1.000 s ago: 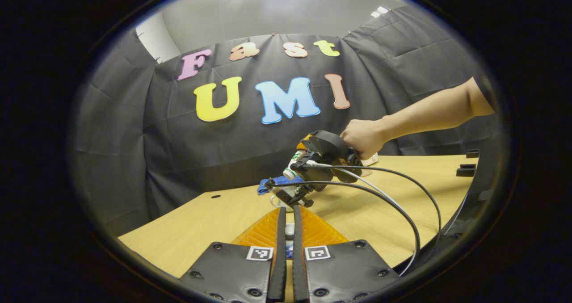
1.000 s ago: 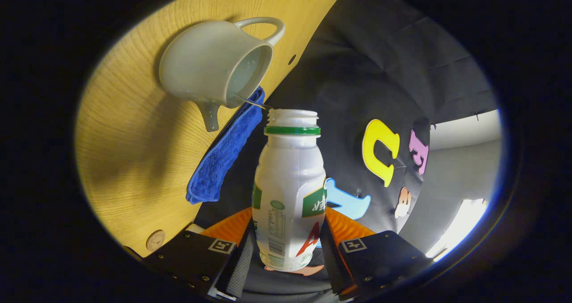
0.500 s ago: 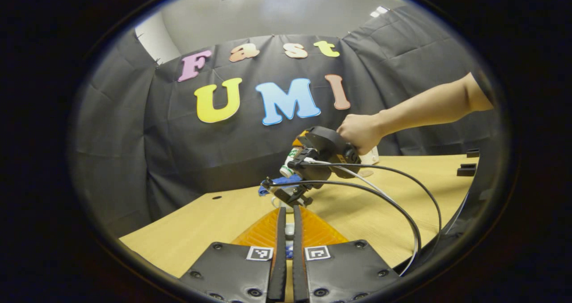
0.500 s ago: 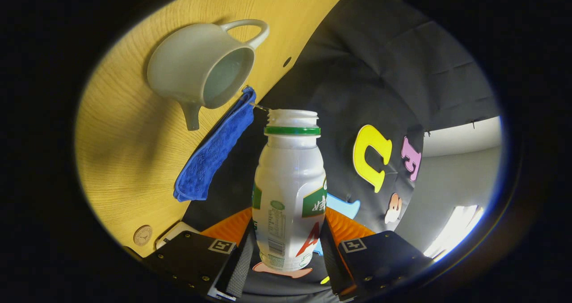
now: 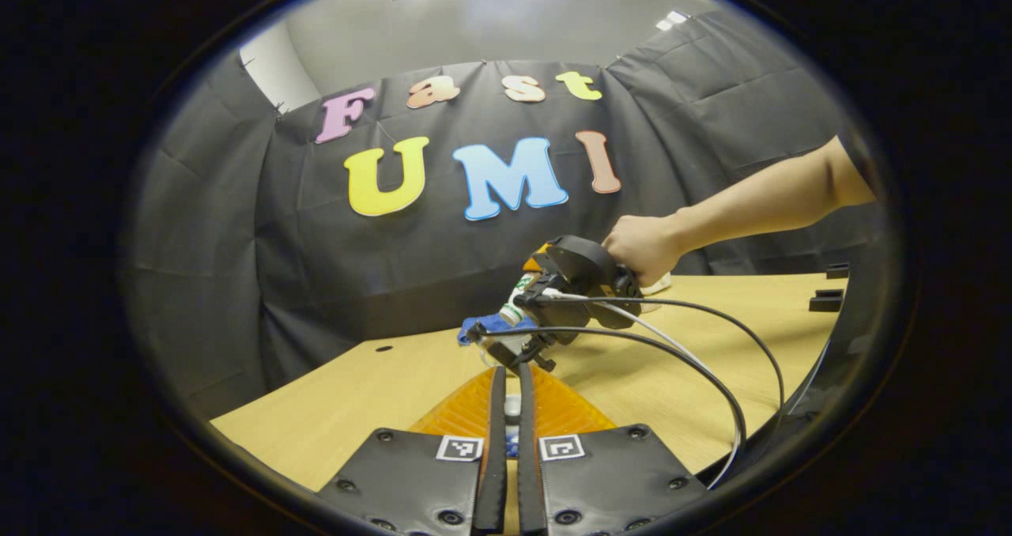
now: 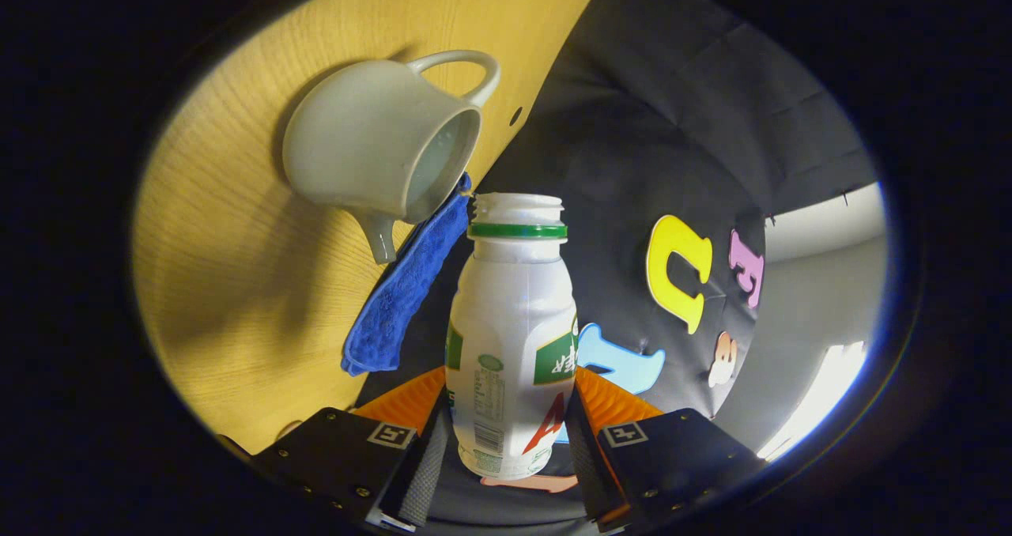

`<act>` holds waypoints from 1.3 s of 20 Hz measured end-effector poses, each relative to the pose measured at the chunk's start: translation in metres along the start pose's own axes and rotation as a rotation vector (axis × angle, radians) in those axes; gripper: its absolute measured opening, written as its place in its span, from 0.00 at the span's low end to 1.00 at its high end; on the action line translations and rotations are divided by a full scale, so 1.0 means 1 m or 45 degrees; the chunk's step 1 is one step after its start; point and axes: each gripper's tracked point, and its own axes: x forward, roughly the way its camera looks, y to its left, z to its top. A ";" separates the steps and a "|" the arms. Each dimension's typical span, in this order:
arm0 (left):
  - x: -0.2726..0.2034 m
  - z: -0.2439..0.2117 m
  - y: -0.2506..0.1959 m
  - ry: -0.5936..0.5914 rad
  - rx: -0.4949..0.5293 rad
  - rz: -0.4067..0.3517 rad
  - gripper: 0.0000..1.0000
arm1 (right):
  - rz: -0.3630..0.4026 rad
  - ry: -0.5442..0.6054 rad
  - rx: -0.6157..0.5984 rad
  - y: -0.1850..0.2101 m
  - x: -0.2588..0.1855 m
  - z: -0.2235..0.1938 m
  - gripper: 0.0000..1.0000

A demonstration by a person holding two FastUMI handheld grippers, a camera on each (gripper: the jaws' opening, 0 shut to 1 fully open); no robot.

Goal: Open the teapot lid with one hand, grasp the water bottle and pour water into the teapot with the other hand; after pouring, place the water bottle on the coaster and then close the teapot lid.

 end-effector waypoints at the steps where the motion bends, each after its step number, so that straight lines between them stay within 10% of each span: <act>1: -0.001 -0.001 0.000 -0.001 -0.006 0.002 0.16 | 0.014 0.006 0.075 0.003 -0.001 -0.001 0.71; 15: 0.018 -0.006 0.005 0.024 -0.121 0.011 0.16 | 0.296 0.078 1.428 0.044 -0.035 0.002 0.71; 26: 0.160 0.045 0.039 -0.020 -0.326 -0.016 0.16 | 0.485 -0.007 2.380 0.032 -0.144 -0.036 0.71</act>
